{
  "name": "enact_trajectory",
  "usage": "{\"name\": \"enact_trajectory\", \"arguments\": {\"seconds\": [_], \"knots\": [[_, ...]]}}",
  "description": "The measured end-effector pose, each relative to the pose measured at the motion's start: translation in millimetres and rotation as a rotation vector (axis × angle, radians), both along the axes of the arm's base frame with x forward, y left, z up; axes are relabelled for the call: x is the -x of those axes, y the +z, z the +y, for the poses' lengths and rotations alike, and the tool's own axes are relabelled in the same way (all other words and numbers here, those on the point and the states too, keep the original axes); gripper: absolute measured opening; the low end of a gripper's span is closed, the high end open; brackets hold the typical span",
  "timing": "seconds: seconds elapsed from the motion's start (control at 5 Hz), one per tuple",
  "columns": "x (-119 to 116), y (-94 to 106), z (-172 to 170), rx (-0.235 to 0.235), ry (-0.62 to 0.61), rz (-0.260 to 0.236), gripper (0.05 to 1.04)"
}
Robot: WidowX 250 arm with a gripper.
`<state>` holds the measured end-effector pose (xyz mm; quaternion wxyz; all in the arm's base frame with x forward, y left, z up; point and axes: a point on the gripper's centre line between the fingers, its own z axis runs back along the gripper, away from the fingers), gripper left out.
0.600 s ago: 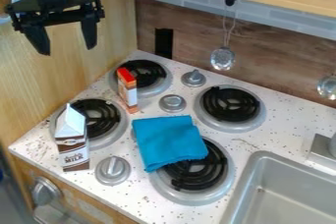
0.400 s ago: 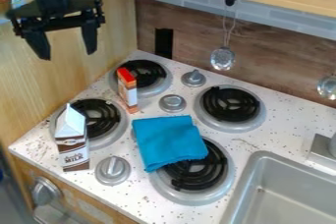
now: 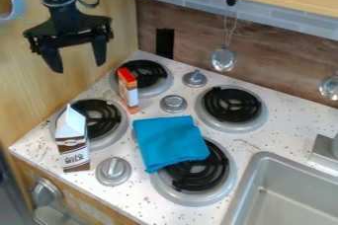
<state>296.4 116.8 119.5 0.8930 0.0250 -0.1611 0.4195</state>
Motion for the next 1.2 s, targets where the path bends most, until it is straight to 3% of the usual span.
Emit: {"name": "enact_trajectory", "arguments": {"seconds": [0.2,0.8,1.2], "knots": [[-14.8,-5.7,8.2,-0.018,0.060,-0.040,1.000],[-70.7,-46.6,-8.9,-0.040,0.078,-0.010,1.000],[-89.1,-66.2,0.3,-0.063,0.105,0.017,1.000]]}}
